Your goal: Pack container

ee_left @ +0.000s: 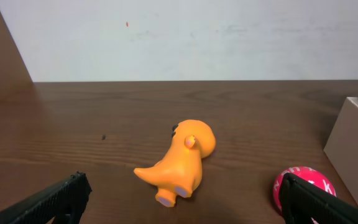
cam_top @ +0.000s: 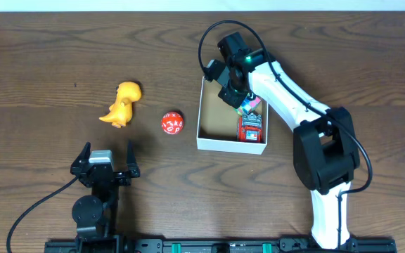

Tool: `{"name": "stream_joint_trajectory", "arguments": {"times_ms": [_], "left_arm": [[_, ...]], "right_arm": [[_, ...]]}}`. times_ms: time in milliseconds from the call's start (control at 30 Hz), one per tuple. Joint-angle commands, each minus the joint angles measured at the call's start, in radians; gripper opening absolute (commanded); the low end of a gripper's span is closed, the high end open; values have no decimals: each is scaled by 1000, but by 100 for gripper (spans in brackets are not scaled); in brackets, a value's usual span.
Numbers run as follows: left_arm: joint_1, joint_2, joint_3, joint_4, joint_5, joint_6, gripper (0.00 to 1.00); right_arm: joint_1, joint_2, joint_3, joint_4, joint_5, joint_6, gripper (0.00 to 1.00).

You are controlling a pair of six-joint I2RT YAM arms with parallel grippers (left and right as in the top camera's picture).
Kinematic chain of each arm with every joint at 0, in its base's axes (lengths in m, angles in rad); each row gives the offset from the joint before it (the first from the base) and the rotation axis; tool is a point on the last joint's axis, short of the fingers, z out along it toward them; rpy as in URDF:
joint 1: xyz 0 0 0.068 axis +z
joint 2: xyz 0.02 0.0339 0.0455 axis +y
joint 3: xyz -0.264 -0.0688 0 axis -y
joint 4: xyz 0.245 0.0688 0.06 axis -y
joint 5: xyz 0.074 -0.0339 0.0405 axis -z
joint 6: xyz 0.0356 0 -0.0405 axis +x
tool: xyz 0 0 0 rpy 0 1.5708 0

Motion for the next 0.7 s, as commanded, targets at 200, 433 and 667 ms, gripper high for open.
{"name": "stream_joint_trajectory", "arguments": {"times_ms": [200,433,667], "left_arm": [[-2,-6,-15,-36,12,0,98],[-2,-6,-15,-36,12,0,98],[-2,-6,-15,-36,12,0,98]], "right_arm": [[-15,16,0,-45,93,-7,1],[-18,-11,1,-53,142,-10,1],[-17,-51,21,-8,109,5,1]]}}
